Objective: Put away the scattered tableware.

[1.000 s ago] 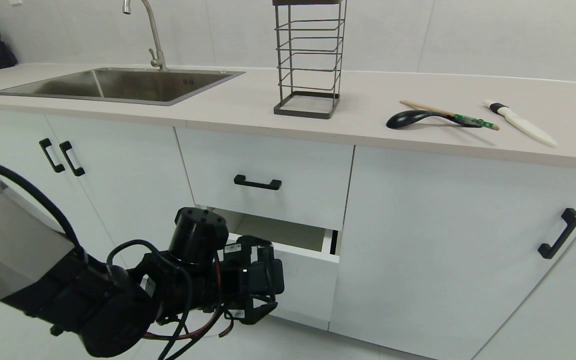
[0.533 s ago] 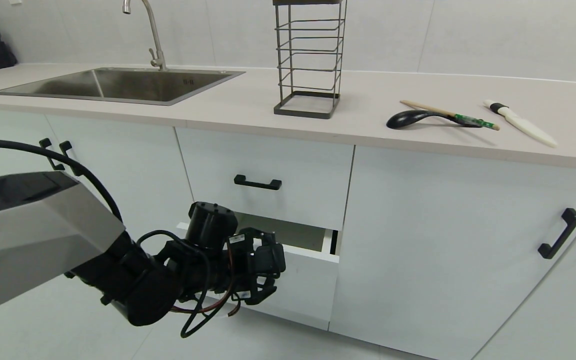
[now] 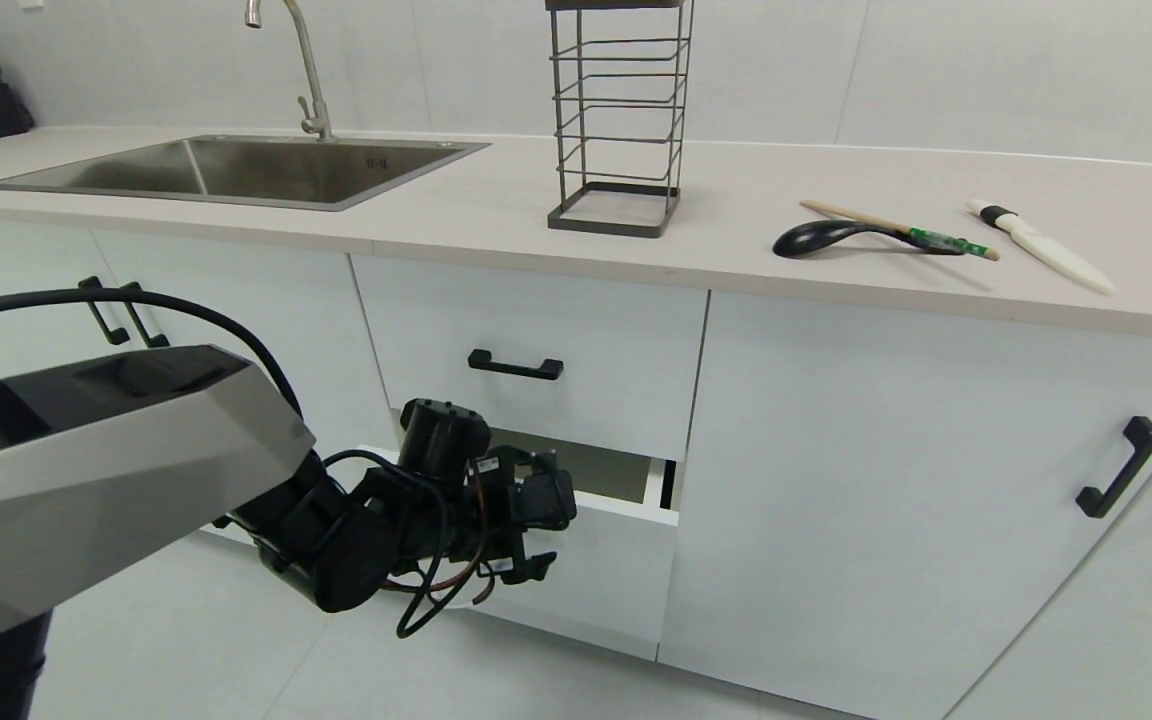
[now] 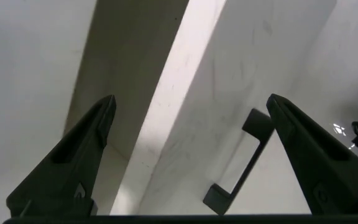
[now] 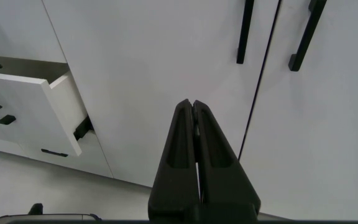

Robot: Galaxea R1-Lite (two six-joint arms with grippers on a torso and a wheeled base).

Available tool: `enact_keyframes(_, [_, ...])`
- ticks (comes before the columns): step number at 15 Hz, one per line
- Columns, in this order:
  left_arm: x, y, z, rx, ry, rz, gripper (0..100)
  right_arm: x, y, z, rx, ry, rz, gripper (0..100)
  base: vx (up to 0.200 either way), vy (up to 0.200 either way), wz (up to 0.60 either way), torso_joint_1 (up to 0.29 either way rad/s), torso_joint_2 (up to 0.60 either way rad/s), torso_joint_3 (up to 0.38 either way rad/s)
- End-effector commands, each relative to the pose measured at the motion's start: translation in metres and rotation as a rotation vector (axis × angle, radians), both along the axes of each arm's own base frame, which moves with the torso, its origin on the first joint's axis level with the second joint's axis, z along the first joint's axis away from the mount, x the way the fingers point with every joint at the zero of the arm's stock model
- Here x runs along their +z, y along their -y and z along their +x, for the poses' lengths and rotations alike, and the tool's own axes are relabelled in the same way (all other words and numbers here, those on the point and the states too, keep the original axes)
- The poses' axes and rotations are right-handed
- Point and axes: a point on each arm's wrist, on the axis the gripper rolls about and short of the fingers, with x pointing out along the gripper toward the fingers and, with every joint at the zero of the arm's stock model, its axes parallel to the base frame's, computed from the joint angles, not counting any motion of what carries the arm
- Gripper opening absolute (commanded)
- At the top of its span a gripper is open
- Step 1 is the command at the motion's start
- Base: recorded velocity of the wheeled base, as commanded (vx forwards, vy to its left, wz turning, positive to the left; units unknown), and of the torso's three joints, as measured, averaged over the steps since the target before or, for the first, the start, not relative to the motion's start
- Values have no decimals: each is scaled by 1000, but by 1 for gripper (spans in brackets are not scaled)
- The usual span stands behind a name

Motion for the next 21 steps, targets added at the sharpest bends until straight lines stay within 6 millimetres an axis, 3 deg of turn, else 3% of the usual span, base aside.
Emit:
enact_keyframes(1, [-5, 3, -3, -13, -16, 8, 100, 0, 0, 0, 0, -1, 0, 0, 0, 0, 0, 0, 0, 0])
enact_keyframes(4, [-5, 1, -15, -26, -34, 16, 100, 0, 0, 0, 0, -1, 0, 0, 0, 0, 0, 0, 0, 0])
enact_keyframes(10, [2, -19, -61, -52, -69, 42, 100, 0, 0, 0, 0, -1, 0, 0, 0, 0, 0, 0, 0, 0])
enact_keyframes(13, [17, -39, -105, -75, -78, 45, 100, 0, 0, 0, 0, -1, 0, 0, 0, 0, 0, 0, 0, 0])
enact_keyframes(17, [17, -60, -141, -87, -115, 76, 100, 0, 0, 0, 0, -1, 0, 0, 0, 0, 0, 0, 0, 0])
enact_keyframes(21, [20, -57, -149, -115, -110, 70, 100, 0, 0, 0, 0, -1, 0, 0, 0, 0, 0, 0, 0, 0])
